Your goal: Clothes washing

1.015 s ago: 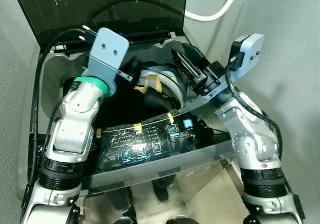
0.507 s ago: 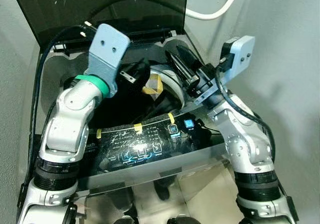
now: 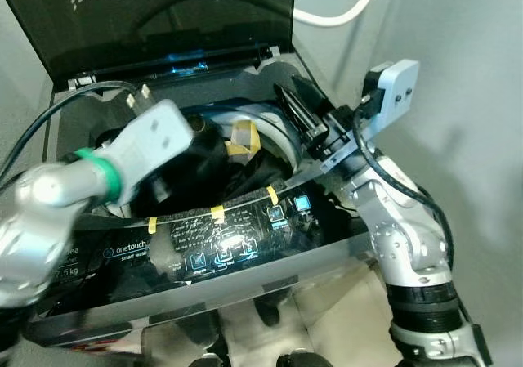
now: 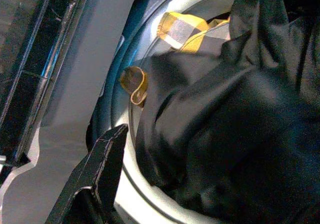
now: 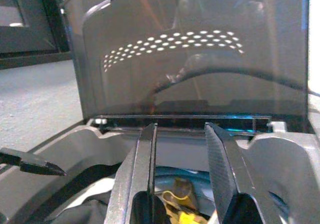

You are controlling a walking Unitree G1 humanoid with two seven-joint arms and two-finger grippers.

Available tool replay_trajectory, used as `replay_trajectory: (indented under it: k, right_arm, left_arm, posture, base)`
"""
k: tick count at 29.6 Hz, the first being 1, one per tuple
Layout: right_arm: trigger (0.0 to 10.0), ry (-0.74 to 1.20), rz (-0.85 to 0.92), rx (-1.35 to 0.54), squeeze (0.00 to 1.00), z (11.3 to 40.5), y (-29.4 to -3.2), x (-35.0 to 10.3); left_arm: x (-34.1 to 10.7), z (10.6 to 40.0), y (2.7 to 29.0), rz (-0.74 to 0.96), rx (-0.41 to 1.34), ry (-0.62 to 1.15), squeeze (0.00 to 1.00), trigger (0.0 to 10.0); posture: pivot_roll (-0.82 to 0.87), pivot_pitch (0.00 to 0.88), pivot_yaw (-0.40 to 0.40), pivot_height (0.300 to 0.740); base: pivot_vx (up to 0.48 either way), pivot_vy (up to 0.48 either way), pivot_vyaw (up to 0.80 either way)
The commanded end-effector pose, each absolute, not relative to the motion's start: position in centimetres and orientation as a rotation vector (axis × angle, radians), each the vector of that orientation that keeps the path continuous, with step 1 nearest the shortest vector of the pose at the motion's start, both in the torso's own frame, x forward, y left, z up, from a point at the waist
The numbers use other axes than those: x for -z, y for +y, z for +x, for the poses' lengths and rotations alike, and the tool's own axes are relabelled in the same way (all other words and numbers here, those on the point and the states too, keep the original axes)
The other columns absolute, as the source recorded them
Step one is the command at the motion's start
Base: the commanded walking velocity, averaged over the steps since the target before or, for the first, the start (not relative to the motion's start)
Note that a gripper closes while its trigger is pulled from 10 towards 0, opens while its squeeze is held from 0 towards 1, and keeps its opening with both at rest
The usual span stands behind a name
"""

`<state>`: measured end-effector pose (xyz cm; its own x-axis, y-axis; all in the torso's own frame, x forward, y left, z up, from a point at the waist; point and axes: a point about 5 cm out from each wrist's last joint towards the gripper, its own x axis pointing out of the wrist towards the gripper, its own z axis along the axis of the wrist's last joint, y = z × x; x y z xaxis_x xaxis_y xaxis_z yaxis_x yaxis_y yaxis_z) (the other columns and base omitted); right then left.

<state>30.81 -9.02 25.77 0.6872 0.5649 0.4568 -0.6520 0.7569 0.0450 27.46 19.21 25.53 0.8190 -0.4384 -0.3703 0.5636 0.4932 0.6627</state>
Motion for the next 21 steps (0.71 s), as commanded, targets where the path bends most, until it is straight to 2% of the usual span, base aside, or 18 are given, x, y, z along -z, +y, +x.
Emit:
replay_trajectory:
  k: [1, 4, 7, 8, 9, 11, 12, 13, 17, 19, 21]
  right_arm:
    - [10.0, -0.434, 0.208, -0.694, 0.00, 30.7, -8.6, -25.6]
    - [10.0, -0.435, 0.212, -0.698, 0.00, 30.7, -8.4, -25.7]
    - [10.0, -0.432, 0.216, -0.695, 0.00, 30.7, -8.5, -25.6]
    - [10.0, -0.432, 0.216, -0.695, 0.00, 30.7, -8.5, -25.6]
    - [10.0, -0.430, 0.217, -0.694, 0.00, 30.7, -8.5, -25.6]
    - [10.0, -0.430, 0.217, -0.694, 0.00, 30.7, -8.5, -25.6]
    - [10.0, -0.429, 0.219, -0.692, 0.00, 30.6, -8.5, -25.5]
    - [10.0, -0.429, 0.224, -0.689, 0.00, 30.6, -8.4, -25.5]
    - [10.0, -0.430, 0.226, -0.688, 0.00, 30.6, -8.3, -25.5]
    - [10.0, -0.430, 0.227, -0.688, 0.00, 30.6, -8.3, -25.5]
    - [10.0, -0.430, 0.229, -0.684, 0.00, 30.6, -8.2, -25.5]
  left_arm:
    - [-25.7, 26.9, 20.1, 0.837, 0.637, 0.187, 0.00, 10.0]
    - [-26.4, 26.5, 21.1, 0.796, 0.648, 0.202, 0.00, 10.0]
    - [-29.6, 27.2, 20.1, 0.720, 0.577, -0.043, 0.00, 10.0]
    - [-29.6, 27.2, 20.1, 0.720, 0.577, -0.043, 0.00, 10.0]
    - [-30.6, 27.3, 19.2, 0.674, 0.561, -0.144, 0.00, 10.0]
    - [-30.6, 27.3, 19.2, 0.674, 0.561, -0.144, 0.00, 10.0]
    - [-31.2, 27.1, 18.2, 0.631, 0.556, -0.243, 0.00, 10.0]
    - [-32.4, 26.9, 15.9, 0.525, 0.506, -0.442, 0.00, 10.0]
    - [-33.4, 26.9, 14.0, 0.416, 0.434, -0.578, 0.00, 10.0]
    - [-33.4, 26.9, 13.5, 0.440, 0.443, -0.594, 0.00, 10.0]
    - [-33.0, 26.8, 11.9, 0.598, 0.484, -0.672, 0.00, 10.0]
  posture:
    - [0.02, 0.079, 0.090, 0.740]
    - [0.02, 0.084, 0.093, 0.740]
    - [0.03, 0.089, 0.094, 0.740]
    - [0.03, 0.089, 0.094, 0.740]
    - [0.03, 0.090, 0.096, 0.740]
    - [0.03, 0.090, 0.096, 0.740]
    - [0.02, 0.092, 0.097, 0.740]
    - [0.02, 0.093, 0.096, 0.740]
    - [0.02, 0.094, 0.097, 0.740]
    - [0.02, 0.094, 0.099, 0.740]
    - [0.02, 0.096, 0.101, 0.740]
  base:
    - [0.000, 0.000, 0.00]
    - [0.000, 0.000, 0.00]
    - [0.000, 0.000, 0.00]
    - [0.000, 0.000, 0.00]
    - [0.000, 0.000, 0.00]
    - [0.000, 0.000, 0.00]
    - [0.000, 0.000, 0.00]
    - [0.000, 0.000, 0.00]
    - [0.000, 0.000, 0.00]
    - [0.000, 0.000, 0.00]
    - [0.000, 0.000, 0.00]
